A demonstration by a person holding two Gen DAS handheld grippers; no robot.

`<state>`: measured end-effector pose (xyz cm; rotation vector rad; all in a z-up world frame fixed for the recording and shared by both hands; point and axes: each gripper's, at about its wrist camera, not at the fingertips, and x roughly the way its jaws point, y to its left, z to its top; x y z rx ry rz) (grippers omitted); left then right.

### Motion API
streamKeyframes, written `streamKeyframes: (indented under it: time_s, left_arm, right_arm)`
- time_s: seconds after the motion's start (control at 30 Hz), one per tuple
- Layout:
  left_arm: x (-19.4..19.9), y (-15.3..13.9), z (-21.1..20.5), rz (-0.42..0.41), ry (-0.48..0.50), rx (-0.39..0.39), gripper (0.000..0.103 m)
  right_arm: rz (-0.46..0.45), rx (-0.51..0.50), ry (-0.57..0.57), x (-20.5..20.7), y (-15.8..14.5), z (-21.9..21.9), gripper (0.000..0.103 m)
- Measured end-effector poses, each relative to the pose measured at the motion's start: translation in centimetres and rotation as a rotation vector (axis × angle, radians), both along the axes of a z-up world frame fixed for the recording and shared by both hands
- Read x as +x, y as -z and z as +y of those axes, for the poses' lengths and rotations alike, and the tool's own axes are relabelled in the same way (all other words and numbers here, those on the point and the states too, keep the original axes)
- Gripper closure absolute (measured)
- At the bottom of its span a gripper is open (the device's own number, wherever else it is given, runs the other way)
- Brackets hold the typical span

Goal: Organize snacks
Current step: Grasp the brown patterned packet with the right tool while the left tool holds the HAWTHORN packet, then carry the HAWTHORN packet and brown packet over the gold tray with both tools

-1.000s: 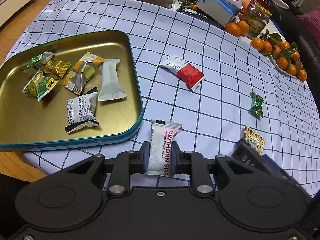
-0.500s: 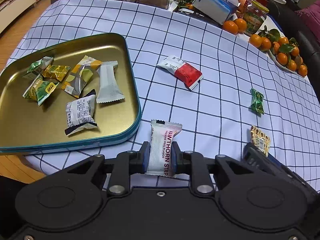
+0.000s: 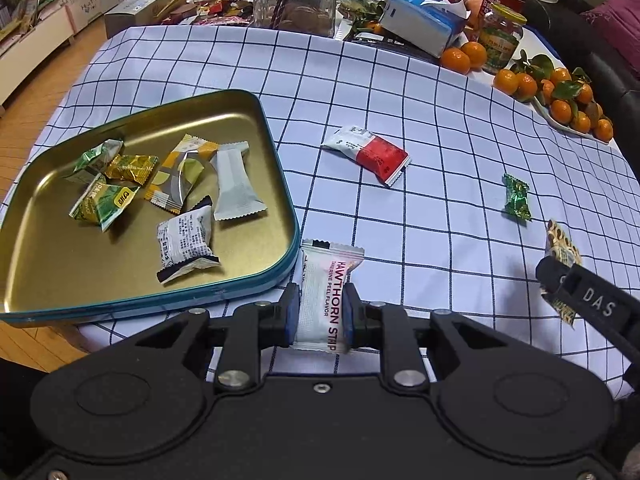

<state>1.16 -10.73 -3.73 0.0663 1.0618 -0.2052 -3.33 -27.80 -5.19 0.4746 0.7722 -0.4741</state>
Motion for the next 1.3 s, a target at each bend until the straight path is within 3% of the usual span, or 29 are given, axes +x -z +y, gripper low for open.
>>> streamKeyframes:
  time_s: [0.4,0.77,0.97,1.13,1.3]
  left_arm:
    - [1.7,-3.9,3.7,-0.066,-0.067,-0.017,0.074]
    - [5.3,-8.0,11.8,-0.153,-0.189,0.045,0.074]
    - [7.2,-7.7,16.1,-0.145,-0.263,0.094,0.074]
    - [8.2,-5.5,19.0,-0.094,-0.327,0.143,0.074]
    - [8.4,-4.2,20.5,-0.032,-0.333,0.118,0.074]
  right_arm:
    - [-0.088,-0.035,-0.112,0.3,-4.2,2.5,0.068]
    - [-0.190,-0.129,-0.382,3.0,-9.4,8.5,0.068]
    - [-0.208,-0.143,-0.534,5.3,-10.6,11.8,0.068]
    - [-0.197,-0.118,-0.628,7.6,-10.2,13.8,0.068]
    - [-0.189,-0.063,-0.669,8.4,-8.5,15.1,0.068]
